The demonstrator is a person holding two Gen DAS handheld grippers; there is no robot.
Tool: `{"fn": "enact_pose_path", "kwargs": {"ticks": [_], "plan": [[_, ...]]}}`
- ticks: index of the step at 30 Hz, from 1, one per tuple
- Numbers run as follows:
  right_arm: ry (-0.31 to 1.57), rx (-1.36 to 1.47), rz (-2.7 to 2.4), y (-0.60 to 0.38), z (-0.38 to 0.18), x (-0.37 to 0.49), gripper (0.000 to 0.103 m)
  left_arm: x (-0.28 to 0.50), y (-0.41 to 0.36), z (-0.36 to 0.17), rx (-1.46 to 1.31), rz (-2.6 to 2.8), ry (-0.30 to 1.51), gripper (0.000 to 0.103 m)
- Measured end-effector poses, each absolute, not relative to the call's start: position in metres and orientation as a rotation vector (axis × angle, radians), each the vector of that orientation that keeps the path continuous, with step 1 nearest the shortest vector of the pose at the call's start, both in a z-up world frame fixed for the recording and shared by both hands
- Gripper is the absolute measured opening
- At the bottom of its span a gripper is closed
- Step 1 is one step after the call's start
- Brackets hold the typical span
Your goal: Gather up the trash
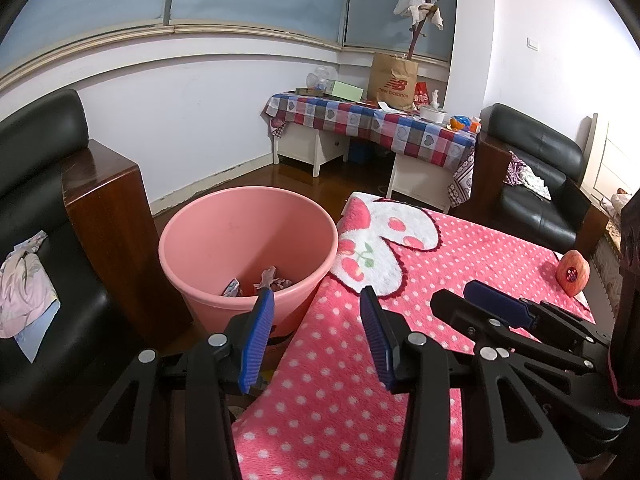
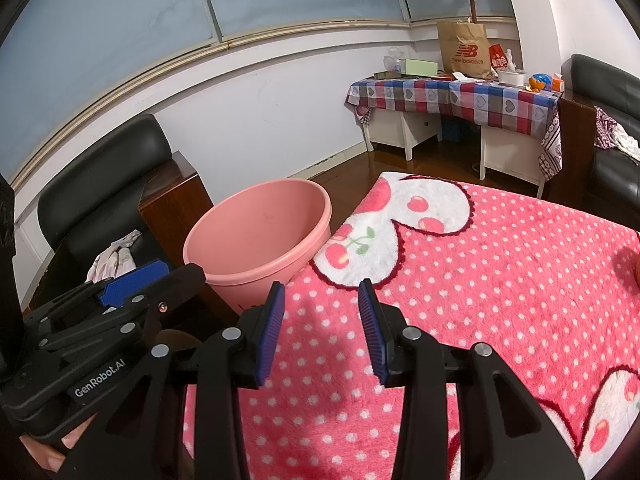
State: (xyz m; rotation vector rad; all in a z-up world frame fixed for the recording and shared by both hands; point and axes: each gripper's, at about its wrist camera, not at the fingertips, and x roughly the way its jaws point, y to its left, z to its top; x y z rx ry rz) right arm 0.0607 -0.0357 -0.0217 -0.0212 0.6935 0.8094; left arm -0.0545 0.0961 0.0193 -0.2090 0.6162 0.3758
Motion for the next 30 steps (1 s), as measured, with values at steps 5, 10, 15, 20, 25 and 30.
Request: {"fn": "enact_pose_path", "kwargs": {"ticks": [5, 10, 15, 20, 25, 30], "plan": [[0.694, -0.022, 0.809, -0.035, -0.021, 0.062, 0.039, -0.054, 0.096, 0.02, -0.209, 0.376, 0.616, 0.044], [0.694, -0.021, 0.809, -0.035, -0.02, 0.062, 0.039, -0.054, 0.091, 0.017, -0.205, 0.371, 0.619, 0.044], [0.693, -0.021, 0.809, -0.036, -0.021, 0.062, 0.039, -0.053, 0.09, 0.017, -0.205, 0.369, 0.619, 0.044], [0.694, -0.02, 0.808, -0.037, -0.022, 0.062, 0.039, -0.053, 0.087, 0.016, -0.204, 0.366, 0.622, 0.044], [0.693, -0.019, 0.809, -0.037, -0.021, 0.062, 0.039, -0.052, 0.087, 0.015, -0.203, 0.367, 0.621, 0.044], [0.694, -0.019, 0.809, -0.037, -0.021, 0.063, 0.039, -0.05, 0.086, 0.015, -0.204, 0.368, 0.624, 0.044]]}}
